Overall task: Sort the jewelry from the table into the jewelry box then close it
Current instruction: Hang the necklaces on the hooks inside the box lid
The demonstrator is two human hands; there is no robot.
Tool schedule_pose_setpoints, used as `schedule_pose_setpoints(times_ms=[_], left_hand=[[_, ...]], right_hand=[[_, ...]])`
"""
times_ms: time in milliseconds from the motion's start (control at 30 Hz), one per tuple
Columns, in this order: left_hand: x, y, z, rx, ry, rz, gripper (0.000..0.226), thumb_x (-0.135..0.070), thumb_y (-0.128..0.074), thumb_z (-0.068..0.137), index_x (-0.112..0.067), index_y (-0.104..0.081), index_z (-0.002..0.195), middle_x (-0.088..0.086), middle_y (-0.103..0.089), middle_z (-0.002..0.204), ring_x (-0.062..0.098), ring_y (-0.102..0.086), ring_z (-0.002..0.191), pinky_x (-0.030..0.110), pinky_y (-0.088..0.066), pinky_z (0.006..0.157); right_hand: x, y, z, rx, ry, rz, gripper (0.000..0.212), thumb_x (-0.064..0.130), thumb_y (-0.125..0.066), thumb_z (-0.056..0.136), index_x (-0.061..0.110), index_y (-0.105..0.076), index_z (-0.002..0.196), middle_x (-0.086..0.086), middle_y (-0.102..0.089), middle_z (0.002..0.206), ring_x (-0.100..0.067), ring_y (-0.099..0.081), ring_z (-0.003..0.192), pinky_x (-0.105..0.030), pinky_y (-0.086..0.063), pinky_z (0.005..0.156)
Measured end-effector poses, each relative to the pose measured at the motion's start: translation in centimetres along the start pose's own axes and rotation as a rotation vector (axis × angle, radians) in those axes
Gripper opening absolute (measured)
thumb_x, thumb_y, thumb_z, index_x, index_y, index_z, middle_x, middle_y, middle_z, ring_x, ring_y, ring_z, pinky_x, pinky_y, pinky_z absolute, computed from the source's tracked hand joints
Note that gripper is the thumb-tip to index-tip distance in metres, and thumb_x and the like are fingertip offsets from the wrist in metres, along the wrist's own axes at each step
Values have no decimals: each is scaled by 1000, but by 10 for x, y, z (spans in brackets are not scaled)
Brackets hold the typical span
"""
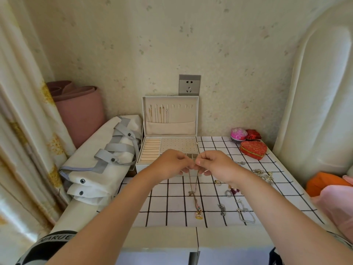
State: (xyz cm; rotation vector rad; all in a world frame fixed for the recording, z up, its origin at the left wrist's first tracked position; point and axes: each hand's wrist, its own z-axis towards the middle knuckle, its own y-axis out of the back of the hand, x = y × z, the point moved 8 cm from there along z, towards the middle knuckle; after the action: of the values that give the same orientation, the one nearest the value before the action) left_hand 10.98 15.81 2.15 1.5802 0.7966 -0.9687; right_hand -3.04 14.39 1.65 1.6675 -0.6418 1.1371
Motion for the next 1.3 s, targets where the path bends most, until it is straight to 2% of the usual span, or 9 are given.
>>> schedule_pose_setpoints(times_ms=[167,267,400,567,700,900,1000,1133,1300], left_hand=[[-9,8,-8,39,24,-308,22,-11,-52,95,-5,-65,79,10,-64,69,21,-67,74,37,-58,87],[-12,15,-9,35,39,-501,21,-13,-47,96,-10,-56,77,1,-40,56,16,-45,52,36,-58,69],[-19,37,-13,12,35,-626,25,-19,-46,97,-17,-51,72,-6,-18,52,13,-17,48,24,-25,44],[-23,53,-20,55,28,-547,25,-27,-50,101,-15,-60,80,-6,-17,54,11,-17,48,20,-25,41],[-21,65,-21,35,28,-596,24,-27,-50,101,-15,-64,86,-7,-19,53,9,-21,47,19,-30,42],[-25,78,-19,65,-43,-804,26,-22,-47,100,-15,-56,77,0,-43,67,12,-42,58,23,-48,55],[-26,84,-15,72,-30,-913,23,-21,-49,97,-15,-54,75,-2,-41,67,11,-36,56,19,-38,49],[-34,94,-9,91,-24,-686,24,-27,-50,98,-19,-61,79,-8,-21,56,8,-14,48,20,-11,41],[-49,110,3,57,-93,-438,18,-23,-51,101,-14,-66,96,-6,-23,58,10,-22,50,22,-19,44]], right_hand=[[6,-1,1,-39,8,289,12,14,-58,100,11,-67,91,0,-60,67,-14,-56,62,-43,-55,87],[8,-5,0,36,-45,438,16,20,-56,101,7,-66,104,1,-44,60,-16,-44,50,-45,-57,75],[17,-7,-8,117,-61,359,24,27,-55,101,8,-70,100,3,-35,59,-14,-34,50,-30,-40,55],[23,-6,-5,142,-56,324,29,31,-59,98,16,-59,73,3,-36,59,-14,-34,50,-28,-36,56],[29,-4,0,132,-62,559,38,28,-49,100,17,-42,64,-1,-36,57,-18,-35,49,-36,-44,61],[37,5,11,60,-39,668,32,26,-49,99,17,-55,69,3,-34,54,-11,-24,42,-26,-22,45],[46,13,17,1,32,575,31,23,-50,101,16,-67,76,3,-33,55,-9,-22,42,-25,-12,43],[62,25,24,-79,98,403,21,20,-60,98,17,-76,85,4,-27,55,-10,-20,46,-24,-14,43],[77,40,41,-147,133,313,14,21,-65,96,15,-77,92,6,-32,50,-10,-22,44,-24,-19,43]])
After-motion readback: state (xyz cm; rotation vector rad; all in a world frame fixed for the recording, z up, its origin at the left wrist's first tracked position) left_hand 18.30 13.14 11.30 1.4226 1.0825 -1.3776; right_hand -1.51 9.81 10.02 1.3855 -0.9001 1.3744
